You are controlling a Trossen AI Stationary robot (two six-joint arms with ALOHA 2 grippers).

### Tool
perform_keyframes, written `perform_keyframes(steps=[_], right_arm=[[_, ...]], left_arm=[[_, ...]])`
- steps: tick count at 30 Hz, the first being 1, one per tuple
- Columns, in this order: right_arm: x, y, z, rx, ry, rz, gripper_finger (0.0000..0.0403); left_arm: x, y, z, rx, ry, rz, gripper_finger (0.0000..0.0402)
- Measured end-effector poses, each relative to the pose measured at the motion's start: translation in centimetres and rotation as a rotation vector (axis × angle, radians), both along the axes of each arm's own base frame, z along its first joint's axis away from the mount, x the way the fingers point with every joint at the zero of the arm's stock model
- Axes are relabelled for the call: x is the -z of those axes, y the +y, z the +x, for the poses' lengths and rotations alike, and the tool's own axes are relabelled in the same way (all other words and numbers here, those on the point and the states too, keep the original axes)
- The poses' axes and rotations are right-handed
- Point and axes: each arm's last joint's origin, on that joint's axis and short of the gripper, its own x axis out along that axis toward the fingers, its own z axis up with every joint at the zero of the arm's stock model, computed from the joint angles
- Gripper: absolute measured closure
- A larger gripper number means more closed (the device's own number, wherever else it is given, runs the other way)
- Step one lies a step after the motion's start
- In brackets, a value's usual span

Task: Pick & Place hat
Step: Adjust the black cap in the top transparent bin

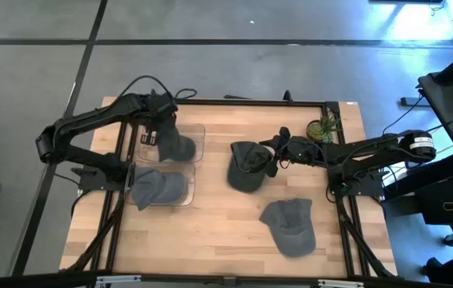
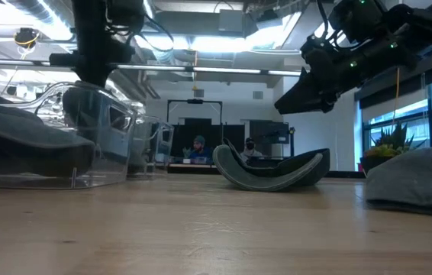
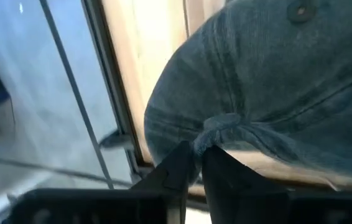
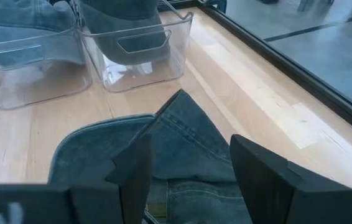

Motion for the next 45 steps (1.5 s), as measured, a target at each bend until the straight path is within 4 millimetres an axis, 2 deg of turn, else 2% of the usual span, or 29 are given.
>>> perform_keyframes(steps=[7, 12, 17, 21, 24, 27, 30, 32, 35, 40, 45], right_arm=[[0.0, 0.0, 0.0, 0.000, 0.001, 0.000, 0.0192], [0.0, 0.0, 0.0, 0.000, 0.001, 0.000, 0.0192], [0.0, 0.0, 0.0, 0.000, 0.001, 0.000, 0.0192], [0.0, 0.0, 0.0, 0.000, 0.001, 0.000, 0.0192], [0.0, 0.0, 0.0, 0.000, 0.001, 0.000, 0.0192], [0.0, 0.0, 0.0, 0.000, 0.001, 0.000, 0.0192], [0.0, -0.1, 0.0, 0.002, 0.001, 0.000, 0.0192], [0.0, -0.1, 0.0, 0.003, 0.000, 0.001, 0.0192], [0.0, -0.1, 0.0, 0.004, 0.001, 0.004, 0.0192], [0.1, 0.0, 0.0, 0.004, 0.008, 0.005, 0.0192], [0.1, -0.1, 0.0, 0.004, 0.007, 0.005, 0.0192]], left_arm=[[0.2, -0.6, -1.1, -0.144, 0.063, -0.043, 0.0334], [0.0, -1.2, -1.8, -0.149, 0.111, -0.059, 0.0298], [-0.6, -2.0, -2.7, -0.106, 0.237, 0.057, 0.0274], [-1.1, -2.4, -3.0, -0.115, 0.230, 0.136, 0.0268], [-2.2, -2.9, -2.7, -0.175, 0.098, 0.118, 0.0268], [-3.8, -3.3, -1.7, -0.308, -0.151, 0.054, 0.0270], [-5.3, -3.7, 0.0, -0.387, -0.448, -0.090, 0.0271], [-5.6, -4.2, 1.3, -0.337, -0.581, -0.228, 0.0272], [-4.8, -5.1, 3.2, -0.256, -0.619, -0.310, 0.0272], [-0.7, -6.3, 5.6, -0.235, -0.434, -0.285, 0.0269], [2.5, -6.8, 6.9, -0.279, -0.254, -0.238, 0.0268]])
